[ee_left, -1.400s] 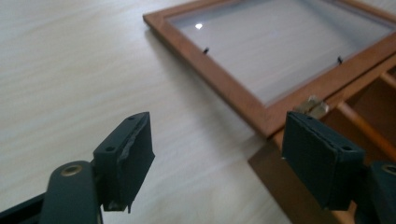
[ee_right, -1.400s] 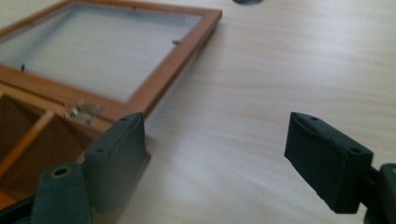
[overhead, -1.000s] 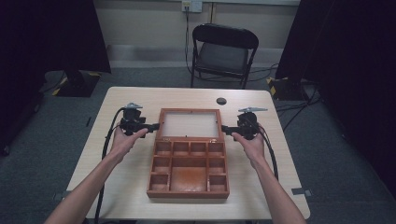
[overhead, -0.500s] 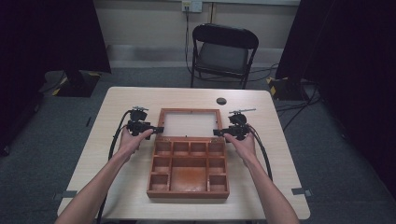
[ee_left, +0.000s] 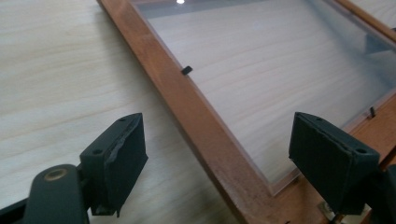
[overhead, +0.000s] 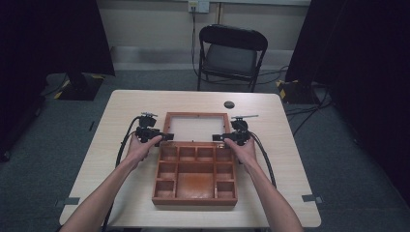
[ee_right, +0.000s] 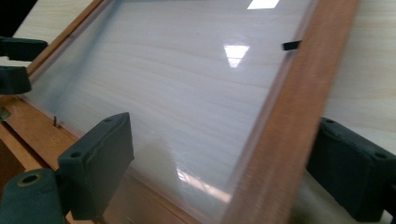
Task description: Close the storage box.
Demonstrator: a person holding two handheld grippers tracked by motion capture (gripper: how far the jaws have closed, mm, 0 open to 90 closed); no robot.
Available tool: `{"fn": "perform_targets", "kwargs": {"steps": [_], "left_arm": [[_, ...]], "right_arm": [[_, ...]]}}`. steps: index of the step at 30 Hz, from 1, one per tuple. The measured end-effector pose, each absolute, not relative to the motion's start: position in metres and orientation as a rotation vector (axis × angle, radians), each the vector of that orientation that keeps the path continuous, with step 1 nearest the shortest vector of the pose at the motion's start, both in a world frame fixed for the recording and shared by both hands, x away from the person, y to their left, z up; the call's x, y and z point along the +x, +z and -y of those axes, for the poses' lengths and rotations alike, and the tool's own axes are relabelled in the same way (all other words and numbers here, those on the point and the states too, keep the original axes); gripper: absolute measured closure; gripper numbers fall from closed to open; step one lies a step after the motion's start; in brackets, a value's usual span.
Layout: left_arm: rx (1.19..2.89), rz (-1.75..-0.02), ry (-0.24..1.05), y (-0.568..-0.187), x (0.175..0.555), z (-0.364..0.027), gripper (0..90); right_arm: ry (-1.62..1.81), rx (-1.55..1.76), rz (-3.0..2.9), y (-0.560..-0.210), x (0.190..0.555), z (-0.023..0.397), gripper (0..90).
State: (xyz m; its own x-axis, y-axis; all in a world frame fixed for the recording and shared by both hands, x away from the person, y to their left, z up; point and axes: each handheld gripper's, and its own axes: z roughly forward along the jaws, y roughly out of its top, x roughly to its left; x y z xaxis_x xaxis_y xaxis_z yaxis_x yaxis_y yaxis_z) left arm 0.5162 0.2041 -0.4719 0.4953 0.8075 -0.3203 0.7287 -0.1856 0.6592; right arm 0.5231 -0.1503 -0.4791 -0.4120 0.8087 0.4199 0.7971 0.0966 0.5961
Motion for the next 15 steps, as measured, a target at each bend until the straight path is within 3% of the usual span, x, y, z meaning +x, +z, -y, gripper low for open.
{"fn": "perform_targets", "kwargs": {"steps": [3,15], "left_arm": [[1.941,-1.256,0.129,-0.4744,0.517,-0.2029,14.3],[1.928,-1.261,0.116,-0.477,0.5177,-0.203,12.6]], "right_arm": [[1.252,1.692,-2.322,-0.4806,0.5241,0.1474,8.2],[1.291,1.695,-2.341,-0.4832,0.5253,0.1494,9.2]]}}
